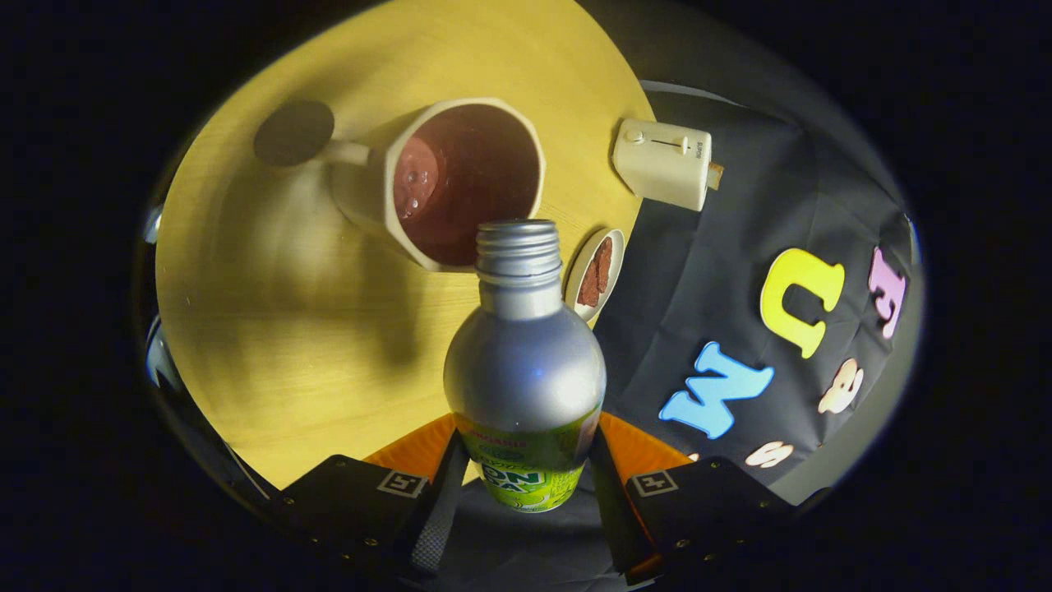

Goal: Take the bottle from table, then pour the juice into the cup, finally place the bottle on the coaster

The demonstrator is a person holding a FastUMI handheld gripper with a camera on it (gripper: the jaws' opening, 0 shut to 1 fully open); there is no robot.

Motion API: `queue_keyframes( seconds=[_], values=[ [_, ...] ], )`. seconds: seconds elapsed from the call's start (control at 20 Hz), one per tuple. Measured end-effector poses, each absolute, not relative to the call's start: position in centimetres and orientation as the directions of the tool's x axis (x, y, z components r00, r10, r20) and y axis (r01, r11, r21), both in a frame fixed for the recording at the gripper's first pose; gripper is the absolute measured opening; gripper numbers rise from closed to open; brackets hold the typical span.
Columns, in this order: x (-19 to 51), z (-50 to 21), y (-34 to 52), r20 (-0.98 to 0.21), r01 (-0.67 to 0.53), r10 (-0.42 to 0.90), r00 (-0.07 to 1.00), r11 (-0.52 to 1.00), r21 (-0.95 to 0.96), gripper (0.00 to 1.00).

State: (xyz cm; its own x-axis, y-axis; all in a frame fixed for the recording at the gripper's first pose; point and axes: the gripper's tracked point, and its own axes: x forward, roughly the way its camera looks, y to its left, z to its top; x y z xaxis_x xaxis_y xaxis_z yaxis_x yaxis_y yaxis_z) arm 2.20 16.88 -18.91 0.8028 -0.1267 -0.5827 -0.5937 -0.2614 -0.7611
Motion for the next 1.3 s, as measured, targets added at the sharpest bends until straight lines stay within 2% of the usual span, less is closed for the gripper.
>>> queue_keyframes(
  seconds=[0.65, 0.85, 1.3],
  values=[
    [0.7, -21.9, 15.2, -0.703, -0.686, 0.008, 0.711, 0.223, -0.692, 0.75],
    [1.1, -22.2, 15.4, -0.728, -0.682, 0.099, 0.678, 0.455, -0.573, 0.75],
    [6.2, -20.1, 15.0, -0.618, -0.551, 0.327, 0.715, 0.808, -0.209, 0.75]
  ],
)
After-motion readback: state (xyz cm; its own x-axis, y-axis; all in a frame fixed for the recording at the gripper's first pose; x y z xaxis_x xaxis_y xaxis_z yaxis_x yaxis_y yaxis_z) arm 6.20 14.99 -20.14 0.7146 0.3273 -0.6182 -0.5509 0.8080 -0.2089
